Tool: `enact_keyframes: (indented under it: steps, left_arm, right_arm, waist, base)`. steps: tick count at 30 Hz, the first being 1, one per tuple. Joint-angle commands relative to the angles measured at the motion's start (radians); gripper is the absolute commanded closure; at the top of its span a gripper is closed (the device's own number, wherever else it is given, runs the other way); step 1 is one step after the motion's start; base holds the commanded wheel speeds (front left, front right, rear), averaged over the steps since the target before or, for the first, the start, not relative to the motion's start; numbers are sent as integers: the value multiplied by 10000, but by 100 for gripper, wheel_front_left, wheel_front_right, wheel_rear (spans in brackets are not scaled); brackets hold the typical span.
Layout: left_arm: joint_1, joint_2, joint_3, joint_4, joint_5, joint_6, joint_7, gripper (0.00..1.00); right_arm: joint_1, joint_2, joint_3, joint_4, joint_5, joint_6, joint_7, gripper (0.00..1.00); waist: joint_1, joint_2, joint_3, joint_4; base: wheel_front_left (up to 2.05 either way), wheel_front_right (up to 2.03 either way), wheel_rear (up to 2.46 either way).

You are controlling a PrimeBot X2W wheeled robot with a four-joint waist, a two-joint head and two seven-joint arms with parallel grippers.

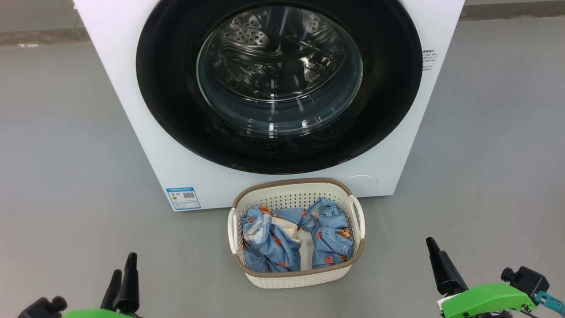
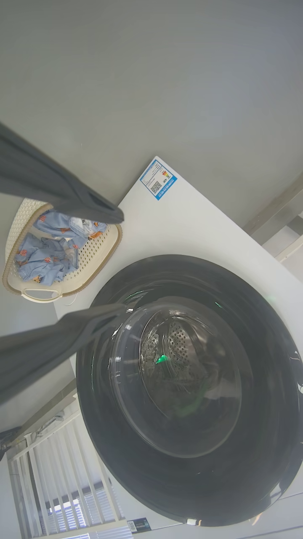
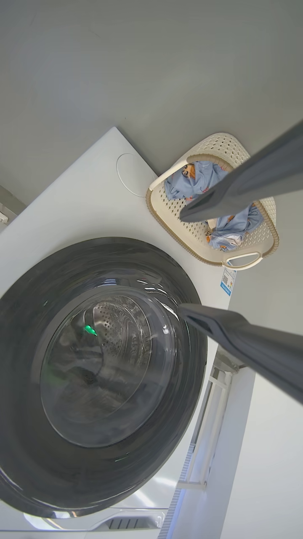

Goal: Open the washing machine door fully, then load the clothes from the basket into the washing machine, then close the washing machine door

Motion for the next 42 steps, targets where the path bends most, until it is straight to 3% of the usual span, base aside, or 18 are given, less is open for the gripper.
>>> enact_keyframes:
  steps: [1, 42]
  left_arm:
    - [-244, 222, 132, -335, 364, -14, -158, 0]
    - [-440, 535, -53, -608, 4808, -24, -1330, 0]
  right_arm:
    - [-448, -84, 197, -199, -332, 8, -153, 0]
    - [-977, -178, 755, 146, -4534, 12, -1323, 0]
  waist:
    - [-1, 0, 0, 4]
    - [-1, 0, 265, 149]
  base:
    - [0, 0, 0]
    - [0, 0, 0]
